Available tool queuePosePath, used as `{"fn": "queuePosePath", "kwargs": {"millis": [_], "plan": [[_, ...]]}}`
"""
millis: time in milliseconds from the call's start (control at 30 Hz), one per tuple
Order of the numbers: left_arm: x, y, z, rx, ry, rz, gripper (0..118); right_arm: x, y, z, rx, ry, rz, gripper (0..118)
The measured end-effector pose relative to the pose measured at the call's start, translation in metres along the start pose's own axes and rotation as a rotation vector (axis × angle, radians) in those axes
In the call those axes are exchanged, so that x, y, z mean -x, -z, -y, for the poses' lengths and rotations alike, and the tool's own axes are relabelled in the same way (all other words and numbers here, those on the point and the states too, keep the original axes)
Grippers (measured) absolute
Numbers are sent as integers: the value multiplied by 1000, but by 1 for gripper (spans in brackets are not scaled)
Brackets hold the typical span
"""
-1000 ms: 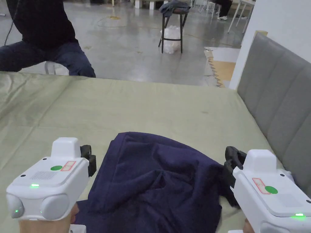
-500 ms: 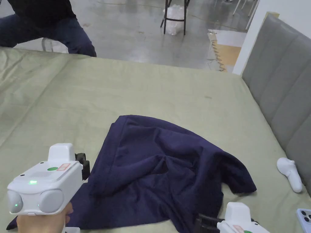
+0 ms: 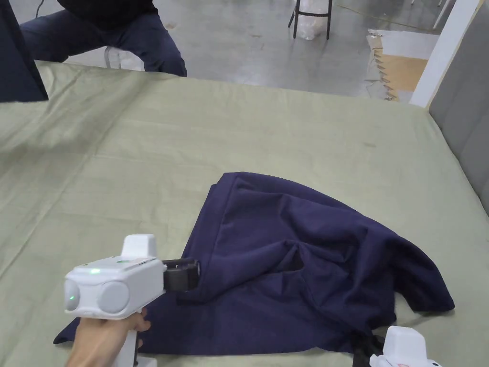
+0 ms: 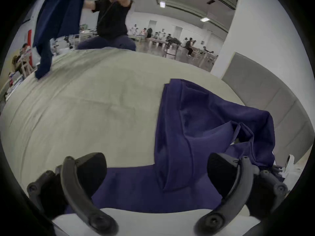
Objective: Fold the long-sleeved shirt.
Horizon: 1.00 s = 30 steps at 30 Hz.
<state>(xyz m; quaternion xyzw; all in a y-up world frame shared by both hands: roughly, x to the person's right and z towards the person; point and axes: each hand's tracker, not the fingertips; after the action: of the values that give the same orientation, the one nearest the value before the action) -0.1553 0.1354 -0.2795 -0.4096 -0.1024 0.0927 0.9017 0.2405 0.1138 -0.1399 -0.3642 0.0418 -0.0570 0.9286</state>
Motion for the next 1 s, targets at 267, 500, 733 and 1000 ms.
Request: {"fn": "queuePosePath", "kwargs": {"millis": [267,500,733,1000], "plan": [[2,51,-14,123,-2,109,53,-9,4,4,11,21,-6,6],[-1,-5,-46,-27,-18,172,13,-20,-26,-15,-115,79,-45,6],[-26,-110,-109,-260,40,235,13,-31,-82,-95,-295,38,-63,5],[-52,-221,-197,-508,152,168,13,-52,-180,-238,-521,-58,-59,5]]}}
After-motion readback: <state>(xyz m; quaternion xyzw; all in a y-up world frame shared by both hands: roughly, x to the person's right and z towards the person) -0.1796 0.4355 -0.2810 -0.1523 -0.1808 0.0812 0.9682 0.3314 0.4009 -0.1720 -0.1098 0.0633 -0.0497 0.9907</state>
